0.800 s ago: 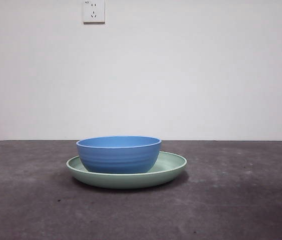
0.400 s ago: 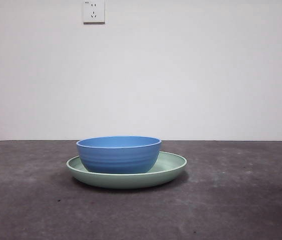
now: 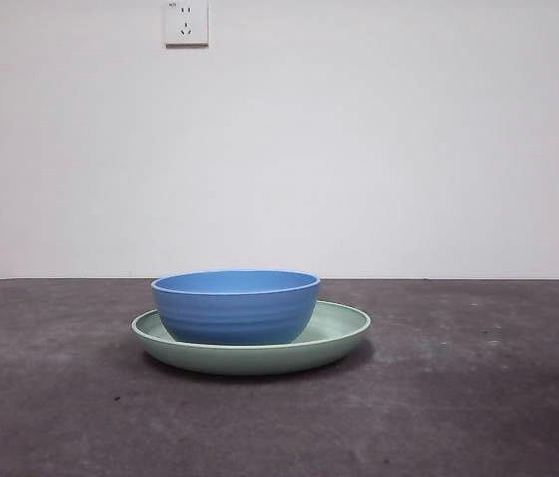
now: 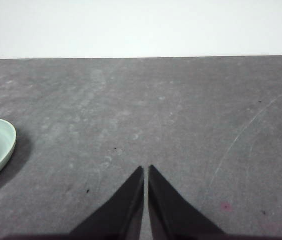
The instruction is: Pick up the blue bowl, put it on the green plate, put it on desk
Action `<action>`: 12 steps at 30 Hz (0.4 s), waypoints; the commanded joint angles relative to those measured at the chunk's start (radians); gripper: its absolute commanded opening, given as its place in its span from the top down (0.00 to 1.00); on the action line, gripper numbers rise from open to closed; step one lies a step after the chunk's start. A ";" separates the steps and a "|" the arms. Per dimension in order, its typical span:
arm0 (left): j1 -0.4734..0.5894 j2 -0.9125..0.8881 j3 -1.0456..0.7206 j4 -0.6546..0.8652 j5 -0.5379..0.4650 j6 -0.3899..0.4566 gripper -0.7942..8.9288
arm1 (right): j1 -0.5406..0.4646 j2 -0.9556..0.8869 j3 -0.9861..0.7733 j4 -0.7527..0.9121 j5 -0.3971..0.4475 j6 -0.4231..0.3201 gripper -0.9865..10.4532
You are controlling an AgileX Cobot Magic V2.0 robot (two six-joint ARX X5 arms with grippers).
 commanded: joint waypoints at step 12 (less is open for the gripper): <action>0.002 -0.002 -0.020 -0.007 0.000 -0.002 0.90 | 0.000 -0.002 -0.005 0.036 0.000 0.010 0.91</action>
